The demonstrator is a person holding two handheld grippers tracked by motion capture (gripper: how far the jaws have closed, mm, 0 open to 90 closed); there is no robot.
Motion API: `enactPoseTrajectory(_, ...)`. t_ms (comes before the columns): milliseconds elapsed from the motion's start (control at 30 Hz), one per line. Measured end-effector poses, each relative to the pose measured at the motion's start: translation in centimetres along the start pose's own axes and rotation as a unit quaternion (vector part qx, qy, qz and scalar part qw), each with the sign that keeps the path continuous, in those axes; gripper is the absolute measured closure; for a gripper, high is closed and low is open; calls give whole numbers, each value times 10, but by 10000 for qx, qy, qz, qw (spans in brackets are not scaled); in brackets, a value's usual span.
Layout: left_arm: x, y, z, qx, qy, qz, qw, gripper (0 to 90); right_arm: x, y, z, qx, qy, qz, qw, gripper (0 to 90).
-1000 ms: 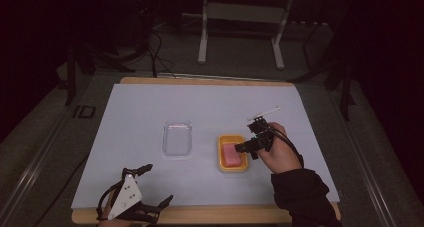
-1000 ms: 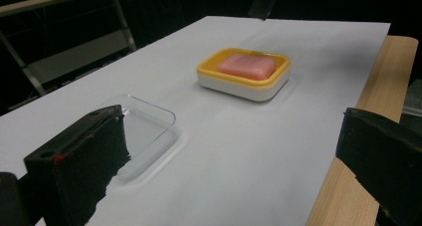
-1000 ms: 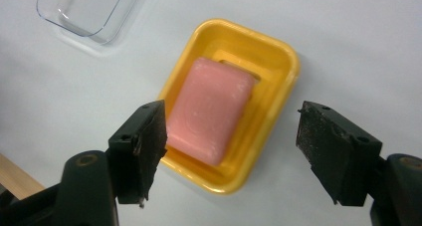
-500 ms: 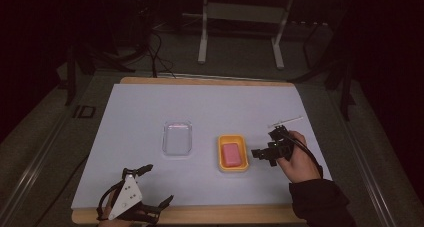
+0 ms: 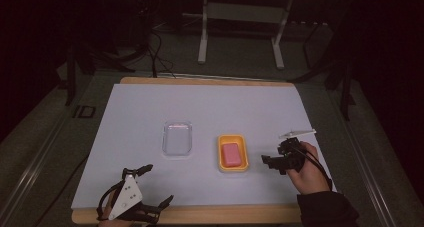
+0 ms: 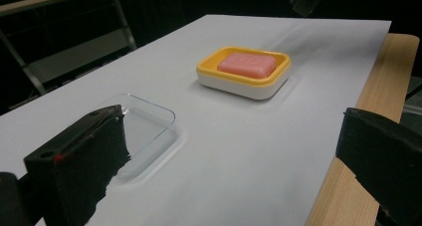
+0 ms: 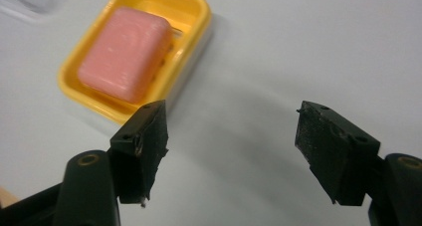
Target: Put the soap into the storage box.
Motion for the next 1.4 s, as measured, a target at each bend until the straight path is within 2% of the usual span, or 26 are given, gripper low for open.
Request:
enactPoseTrajectory(267, 0, 0, 0, 1, 11, -8, 10000, 4, 4, -19, 0, 149, 55, -82, 9998, 266)
enactPoseTrajectory(333, 0, 0, 0, -2, 9, -6, 10000, 4, 6, -24, 3, 333, 114, -173, 9992, 254)
enactPoseTrajectory(400, 0, 0, 0, -1, 20, -14, 10000, 4, 7, -25, 3, 389, 134, -195, 9990, 250)
enactPoseTrajectory(467, 0, 0, 0, 4, 25, -14, 10000, 4, 7, -29, 5, 467, 41, -146, 9988, 239)
enactPoseTrajectory(633, 0, 0, 0, -1, 20, -20, 10000, 4, 8, -38, 7, 564, 69, -183, 9982, 229)
enactPoseTrajectory(700, 0, 0, 0, 2, 25, -26, 10000, 4, 10, -41, 7, 611, 27, -270, 9978, 225)
enactPoseTrajectory(800, -1, 0, 1, 0, 26, -24, 10000, 4, 15, -46, 7, 678, -183, -409, 9967, 216)
enactPoseTrajectory(867, -1, 0, 1, 6, 24, -23, 10000, 4, 17, -49, 7, 694, -195, -469, 9963, 210)
enactPoseTrajectory(933, -1, 0, 1, 6, 21, -20, 10000, 4, 19, -52, 8, 720, -231, -480, 9960, 215)
enactPoseTrajectory(1000, -1, 0, 1, 7, 18, -18, 10000, 4, 19, -54, 9, 768, -145, -498, 9957, 206)
enactPoseTrajectory(1233, 0, 1, 1, 27, 8, -14, 10000, 4, 20, -59, 13, 913, -94, -451, 9948, 213)
enactPoseTrajectory(1400, 0, 1, 1, 23, -9, -18, 10000, 4, 21, -59, 13, 970, -161, -402, 9943, 228)
Point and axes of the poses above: each handheld gripper's, and its own axes: z roughly backward along the jaws, y roughly out of its top, x roughly to its right, the point moved 6 cm from there along -z, roughly forward along the jaws, and after that the axes turned 13 degrees about -y, right-handed, at the moved point
